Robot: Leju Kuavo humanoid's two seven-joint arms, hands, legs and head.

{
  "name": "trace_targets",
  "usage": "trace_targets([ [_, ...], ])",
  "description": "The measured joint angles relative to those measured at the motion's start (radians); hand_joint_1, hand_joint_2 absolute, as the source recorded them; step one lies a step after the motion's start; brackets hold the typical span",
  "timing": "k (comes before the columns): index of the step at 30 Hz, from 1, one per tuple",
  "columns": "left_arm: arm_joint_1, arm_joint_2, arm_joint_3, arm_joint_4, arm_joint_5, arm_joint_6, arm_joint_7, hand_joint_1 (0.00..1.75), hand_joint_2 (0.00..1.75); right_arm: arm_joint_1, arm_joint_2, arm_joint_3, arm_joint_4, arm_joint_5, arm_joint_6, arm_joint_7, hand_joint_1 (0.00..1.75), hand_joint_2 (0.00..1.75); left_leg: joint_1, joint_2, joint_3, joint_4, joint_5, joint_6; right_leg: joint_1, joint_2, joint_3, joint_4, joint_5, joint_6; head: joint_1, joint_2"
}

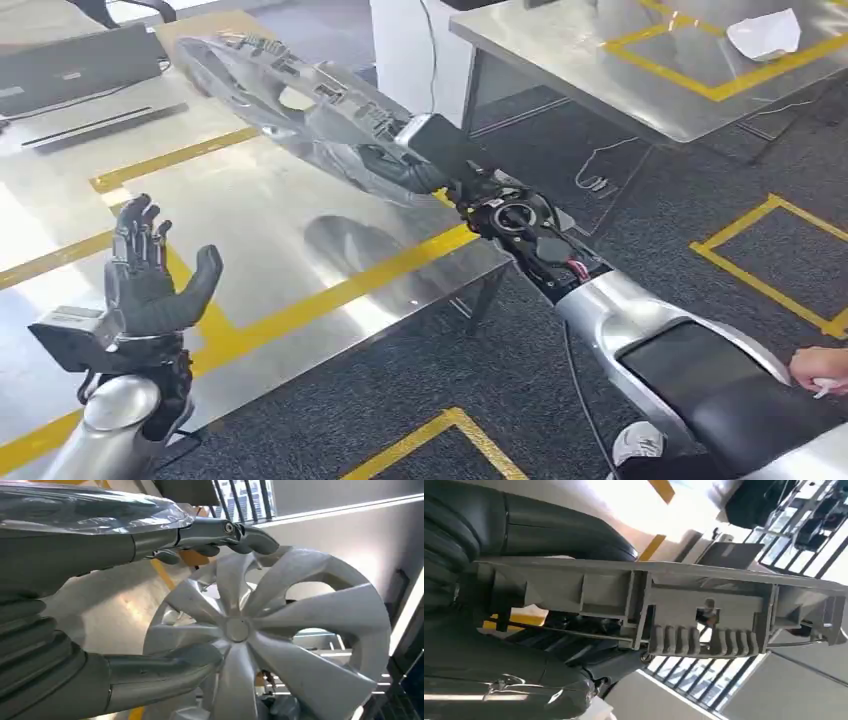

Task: Take the parts from the cabinet and place them on the table.

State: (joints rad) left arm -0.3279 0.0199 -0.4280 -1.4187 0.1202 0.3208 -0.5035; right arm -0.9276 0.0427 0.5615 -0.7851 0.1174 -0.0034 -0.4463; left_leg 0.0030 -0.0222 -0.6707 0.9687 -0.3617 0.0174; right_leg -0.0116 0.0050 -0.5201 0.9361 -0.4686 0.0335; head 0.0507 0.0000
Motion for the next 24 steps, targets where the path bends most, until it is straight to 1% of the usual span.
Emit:
trace_targets([
  [4,-0.027,-0.014,-0.008,0.015,0.003,-0.001,-0.012,0.00,1.75,-0.052,0.037,0.031,0.076,0.102,-0.072,-0.031,1.75,1.75,0.003,0.002,0.002,-0.001,0.001,-0.001,0.002,0.001,0.000,0.001,0.001,-0.001,-0.004,0.000],
  [11,-0.042,-0.023,-0.021,0.032,0.021,-0.007,-0.035,0.00,1.75,-0.091,0.085,0.083,0.186,0.239,-0.197,-0.063,1.75,1.75,0.004,0.001,0.003,-0.002,0.002,-0.002,0.003,0.001,0.001,0.002,0.001,-0.001,-0.009,0.000],
  [24,-0.043,-0.024,-0.021,0.043,0.024,-0.007,-0.039,0.00,1.75,-0.100,0.108,0.113,0.272,0.248,-0.206,-0.066,1.75,1.75,0.004,0.002,0.003,-0.002,0.003,-0.003,0.003,0.001,0.001,0.002,0.001,-0.001,-0.011,0.000],
])
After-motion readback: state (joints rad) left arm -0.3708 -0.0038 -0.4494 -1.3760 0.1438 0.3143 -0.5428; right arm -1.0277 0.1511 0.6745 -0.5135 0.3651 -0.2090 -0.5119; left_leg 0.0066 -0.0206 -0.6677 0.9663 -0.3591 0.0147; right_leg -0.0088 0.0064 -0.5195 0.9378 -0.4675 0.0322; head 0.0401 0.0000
